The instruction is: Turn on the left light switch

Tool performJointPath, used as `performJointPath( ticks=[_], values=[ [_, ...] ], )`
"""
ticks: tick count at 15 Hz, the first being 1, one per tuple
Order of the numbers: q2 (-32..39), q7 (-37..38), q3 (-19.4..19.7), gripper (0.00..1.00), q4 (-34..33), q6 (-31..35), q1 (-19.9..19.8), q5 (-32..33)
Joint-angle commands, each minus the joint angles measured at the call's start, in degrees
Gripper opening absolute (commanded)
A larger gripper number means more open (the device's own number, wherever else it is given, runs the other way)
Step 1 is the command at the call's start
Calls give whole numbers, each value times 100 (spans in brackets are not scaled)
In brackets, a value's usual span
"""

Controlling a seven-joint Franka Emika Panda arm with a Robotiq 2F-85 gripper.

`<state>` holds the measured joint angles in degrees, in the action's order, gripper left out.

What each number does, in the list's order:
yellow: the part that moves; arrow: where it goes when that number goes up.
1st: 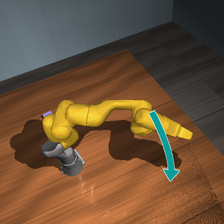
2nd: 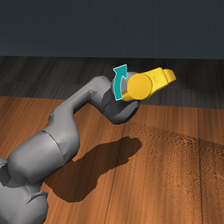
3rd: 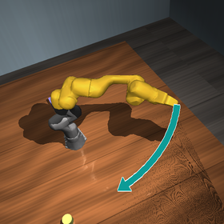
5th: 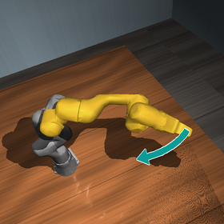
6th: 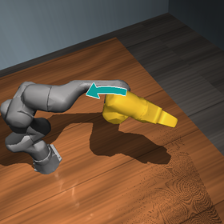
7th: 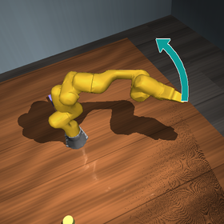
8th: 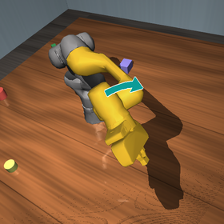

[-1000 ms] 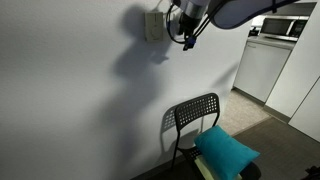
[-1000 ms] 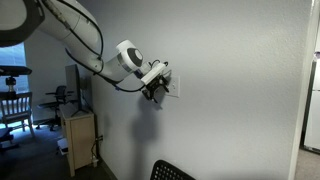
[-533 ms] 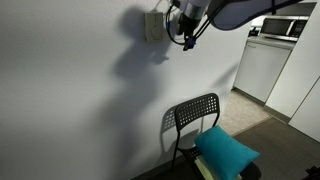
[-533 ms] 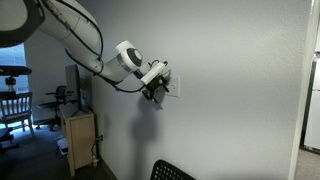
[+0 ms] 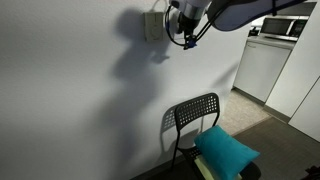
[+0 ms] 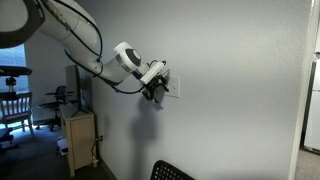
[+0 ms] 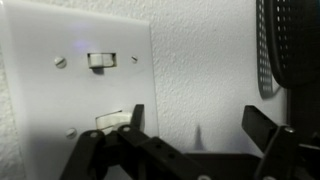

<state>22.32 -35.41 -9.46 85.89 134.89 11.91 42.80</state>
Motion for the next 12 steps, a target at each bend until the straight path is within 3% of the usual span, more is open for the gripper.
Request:
performJointPath(
  ticks=[1, 12],
  values=[
    [166, -186, 154, 100, -529, 136, 45, 285],
    [436, -312, 182, 100, -1111, -173, 81, 298]
  ],
)
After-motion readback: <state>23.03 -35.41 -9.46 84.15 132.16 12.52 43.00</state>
